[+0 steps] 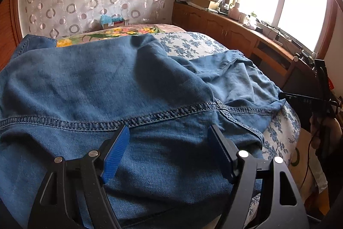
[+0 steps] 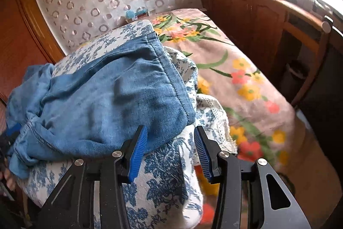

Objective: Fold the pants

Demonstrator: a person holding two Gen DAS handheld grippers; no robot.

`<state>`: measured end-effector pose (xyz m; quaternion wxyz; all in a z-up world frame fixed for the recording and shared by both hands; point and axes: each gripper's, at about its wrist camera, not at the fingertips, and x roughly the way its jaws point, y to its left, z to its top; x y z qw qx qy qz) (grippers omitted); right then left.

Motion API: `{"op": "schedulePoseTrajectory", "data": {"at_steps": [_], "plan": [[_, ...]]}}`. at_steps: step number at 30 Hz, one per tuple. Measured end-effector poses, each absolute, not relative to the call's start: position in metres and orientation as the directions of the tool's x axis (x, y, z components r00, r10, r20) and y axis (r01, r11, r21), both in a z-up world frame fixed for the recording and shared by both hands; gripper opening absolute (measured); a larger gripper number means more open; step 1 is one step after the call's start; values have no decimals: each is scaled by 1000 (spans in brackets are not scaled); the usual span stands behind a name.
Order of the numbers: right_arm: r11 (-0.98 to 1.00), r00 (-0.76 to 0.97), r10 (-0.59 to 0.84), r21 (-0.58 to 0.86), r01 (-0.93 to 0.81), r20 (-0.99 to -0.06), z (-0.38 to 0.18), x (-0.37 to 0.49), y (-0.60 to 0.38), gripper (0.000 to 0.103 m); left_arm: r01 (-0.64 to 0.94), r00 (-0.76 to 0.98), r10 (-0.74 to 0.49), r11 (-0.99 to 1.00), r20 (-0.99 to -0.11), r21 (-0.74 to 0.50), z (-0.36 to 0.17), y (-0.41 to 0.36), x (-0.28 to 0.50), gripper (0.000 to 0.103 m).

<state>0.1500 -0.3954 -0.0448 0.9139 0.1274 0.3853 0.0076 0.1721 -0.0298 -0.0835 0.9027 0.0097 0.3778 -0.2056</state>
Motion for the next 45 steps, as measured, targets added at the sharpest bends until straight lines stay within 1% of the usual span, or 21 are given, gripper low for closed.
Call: {"op": "schedulePoseTrajectory", "data": {"at_steps": [5, 6, 7, 8, 9, 10, 13, 19, 25, 30, 33, 35, 38, 39, 40, 41, 42, 45], "plan": [[953, 706, 152, 291, 80, -692, -50, 153, -401, 47, 377, 628, -364, 916, -688, -141, -83, -28, 170, 76], [953, 709, 156, 293, 75, -688, -50, 153, -403, 43, 376, 629, -363, 916, -688, -140, -83, -27, 169, 76], [954, 713, 157, 292, 70, -684, -50, 153, -403, 35, 374, 630, -362, 917, -687, -140, -83, -27, 168, 76], [957, 717, 148, 282, 71, -681, -49, 152, -404, 31, 372, 632, -361, 917, -686, -140, -83, -26, 167, 76], [961, 719, 136, 266, 71, -681, -47, 151, -402, 19, 371, 633, -360, 918, -685, -140, -83, -25, 167, 76], [966, 726, 121, 249, 72, -678, -46, 150, -399, 13, 368, 634, -359, 919, -685, -142, -82, -24, 166, 76], [971, 750, 104, 228, 64, -653, -38, 145, -394, 8, 362, 636, -356, 921, -685, -143, -82, -22, 165, 76], [981, 810, 107, 193, 8, -576, -4, 135, -383, 7, 348, 653, -345, 927, -674, -138, -75, -15, 157, 76], [982, 857, 183, 128, -139, -482, 52, 129, -338, 6, 322, 687, -332, 936, -647, -139, -58, 1, 143, 76], [949, 866, 304, 47, -312, -398, 104, 124, -267, 6, 295, 729, -308, 947, -611, -125, -35, 21, 126, 76], [903, 843, 405, 9, -430, -355, 130, 117, -217, 6, 273, 755, -286, 955, -590, -114, -22, 37, 116, 76], [860, 807, 480, 4, -510, -344, 142, 113, -185, 6, 253, 769, -269, 961, -580, -110, -16, 47, 112, 76], [791, 733, 574, 14, -612, -364, 146, 110, -141, 6, 221, 786, -244, 969, -568, -111, -11, 65, 103, 76], [771, 712, 594, 14, -636, -374, 145, 110, -129, 8, 209, 791, -236, 971, -565, -113, -11, 72, 100, 76], [757, 694, 604, 8, -653, -391, 142, 111, -118, 17, 200, 793, -230, 973, -564, -115, -11, 77, 99, 76], [750, 686, 604, -3, -662, -407, 139, 113, -109, 22, 188, 795, -222, 975, -565, -119, -13, 83, 98, 76], [749, 685, 598, -14, -663, -416, 134, 113, -103, 30, 179, 795, -217, 976, -567, -122, -14, 87, 98, 76], [737, 661, 600, -9, -676, -450, 119, 115, -93, 30, 152, 789, -201, 979, -580, -133, -23, 99, 99, 76]]}}
